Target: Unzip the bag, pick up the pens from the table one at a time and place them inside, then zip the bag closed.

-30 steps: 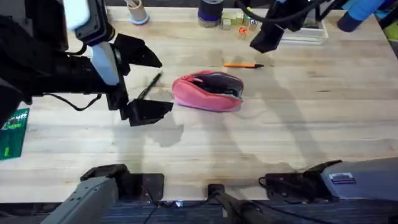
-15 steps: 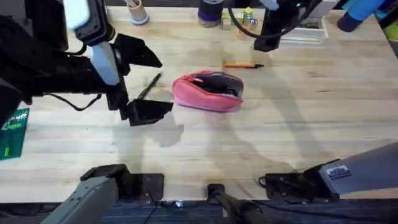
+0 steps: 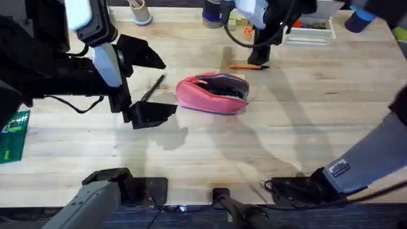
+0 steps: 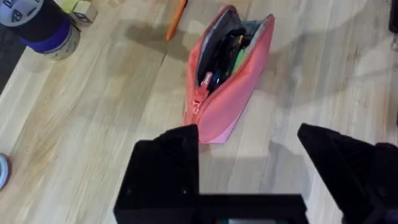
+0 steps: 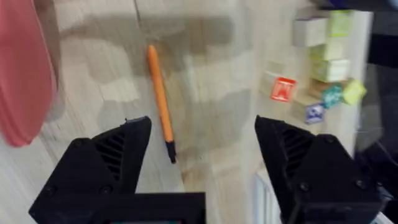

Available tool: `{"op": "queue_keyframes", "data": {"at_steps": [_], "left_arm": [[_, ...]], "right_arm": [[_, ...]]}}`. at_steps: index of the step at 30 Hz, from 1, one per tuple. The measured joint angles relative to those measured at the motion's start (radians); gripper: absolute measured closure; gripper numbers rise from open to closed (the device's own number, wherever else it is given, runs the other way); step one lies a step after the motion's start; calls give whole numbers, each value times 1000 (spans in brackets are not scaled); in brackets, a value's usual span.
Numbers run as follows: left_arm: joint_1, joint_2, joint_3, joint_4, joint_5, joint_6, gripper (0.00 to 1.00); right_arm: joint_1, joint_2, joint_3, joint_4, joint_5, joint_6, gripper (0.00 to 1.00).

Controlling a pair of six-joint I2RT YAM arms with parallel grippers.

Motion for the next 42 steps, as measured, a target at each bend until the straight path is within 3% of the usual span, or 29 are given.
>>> {"op": "queue_keyframes", "data": {"at_steps": [16,34,42], "left_arm": [[0,0,0,0,0,0,8],[0,0,0,0,0,0,8],[0,0,0,0,0,0,8]], "right_arm": [[-8,178,0,27,-6,0,6],[-34,213,21,-27,-108,62,6],[-33,219,21,-59,-141,79,243]]}}
